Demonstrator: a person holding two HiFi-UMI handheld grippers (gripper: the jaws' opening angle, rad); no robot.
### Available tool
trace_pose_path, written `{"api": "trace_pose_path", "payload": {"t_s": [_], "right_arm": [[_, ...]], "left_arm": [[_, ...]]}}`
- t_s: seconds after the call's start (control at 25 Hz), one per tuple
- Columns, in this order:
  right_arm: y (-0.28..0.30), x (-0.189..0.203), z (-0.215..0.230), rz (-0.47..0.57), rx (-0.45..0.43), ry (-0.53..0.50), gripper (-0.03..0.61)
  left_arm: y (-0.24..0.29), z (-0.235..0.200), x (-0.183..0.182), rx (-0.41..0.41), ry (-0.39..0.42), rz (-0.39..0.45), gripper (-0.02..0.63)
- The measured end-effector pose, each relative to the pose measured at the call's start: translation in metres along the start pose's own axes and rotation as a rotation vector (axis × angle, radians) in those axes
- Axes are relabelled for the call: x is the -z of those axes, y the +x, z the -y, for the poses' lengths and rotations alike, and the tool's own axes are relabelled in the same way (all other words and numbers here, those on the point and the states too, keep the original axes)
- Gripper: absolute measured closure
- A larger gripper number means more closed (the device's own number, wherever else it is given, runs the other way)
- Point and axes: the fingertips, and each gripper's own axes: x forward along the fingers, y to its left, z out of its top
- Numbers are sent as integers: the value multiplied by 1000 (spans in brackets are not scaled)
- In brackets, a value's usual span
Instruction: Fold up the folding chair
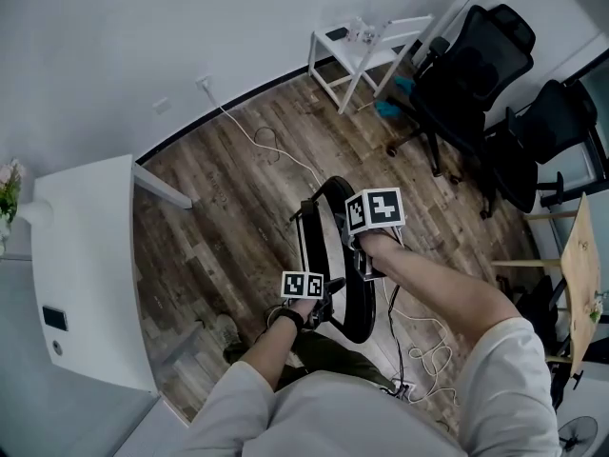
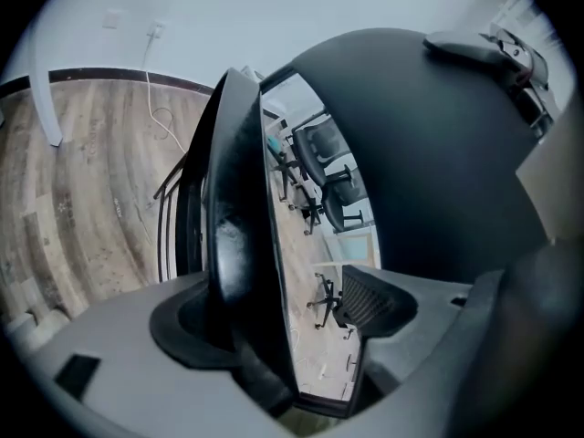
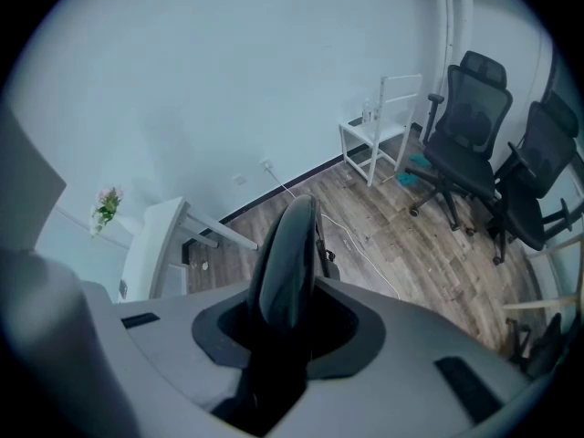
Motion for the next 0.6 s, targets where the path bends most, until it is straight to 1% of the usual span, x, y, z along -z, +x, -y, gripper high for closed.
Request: {"api": "trace_pose_path", "payload": {"t_s": [0.16,0.6], "right_arm": [[-3,0,4,-2,4,-1,465],[-6,1,13,-5,12,-9,466]], "left_arm": [[14,12,0,-1,1,-15,252],[34,24,-1,0,3,-40,245]]}}
